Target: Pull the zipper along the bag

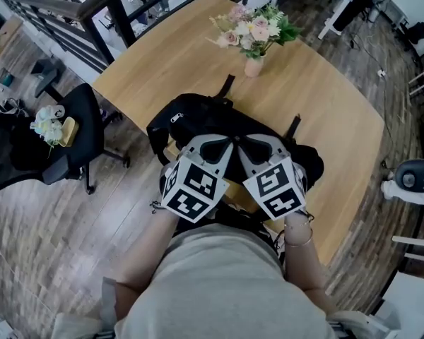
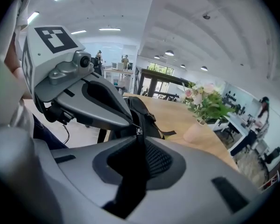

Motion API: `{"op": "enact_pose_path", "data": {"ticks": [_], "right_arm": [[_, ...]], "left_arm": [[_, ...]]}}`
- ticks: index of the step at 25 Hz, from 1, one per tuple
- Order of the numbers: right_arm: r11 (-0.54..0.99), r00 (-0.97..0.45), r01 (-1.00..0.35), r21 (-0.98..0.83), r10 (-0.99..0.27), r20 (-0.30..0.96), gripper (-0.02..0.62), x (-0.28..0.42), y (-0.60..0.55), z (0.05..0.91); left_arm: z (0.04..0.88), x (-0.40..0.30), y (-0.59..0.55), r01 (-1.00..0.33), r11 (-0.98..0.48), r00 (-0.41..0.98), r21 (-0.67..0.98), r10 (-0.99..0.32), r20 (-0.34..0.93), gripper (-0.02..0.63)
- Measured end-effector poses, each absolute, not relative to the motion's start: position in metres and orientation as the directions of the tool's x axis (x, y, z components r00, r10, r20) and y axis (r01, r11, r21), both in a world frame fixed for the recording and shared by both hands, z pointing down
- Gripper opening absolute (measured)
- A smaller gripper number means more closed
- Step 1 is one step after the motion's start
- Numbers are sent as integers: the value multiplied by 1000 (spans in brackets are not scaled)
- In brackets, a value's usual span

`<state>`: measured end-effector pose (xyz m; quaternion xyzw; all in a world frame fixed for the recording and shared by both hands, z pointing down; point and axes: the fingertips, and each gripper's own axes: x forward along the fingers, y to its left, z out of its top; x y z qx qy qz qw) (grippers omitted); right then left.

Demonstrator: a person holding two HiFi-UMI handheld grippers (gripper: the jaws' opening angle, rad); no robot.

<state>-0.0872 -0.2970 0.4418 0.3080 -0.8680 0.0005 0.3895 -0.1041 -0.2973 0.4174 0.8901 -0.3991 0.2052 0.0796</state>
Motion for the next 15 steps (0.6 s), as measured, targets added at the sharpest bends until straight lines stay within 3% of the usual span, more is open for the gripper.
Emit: {"op": "enact_pose_path", "data": {"ticks": [2,15], "right_arm": [[820,-522,-527,223,-519,677,43,-89,-295,442],[788,-544,-589,182,-552,632,35,-82,-297,434]], "left_arm": [[419,-106,-298,-746,-666,600,-6,-676,428,20],[419,-159,-316,-845,-534,490,18,-761,424,20]]}}
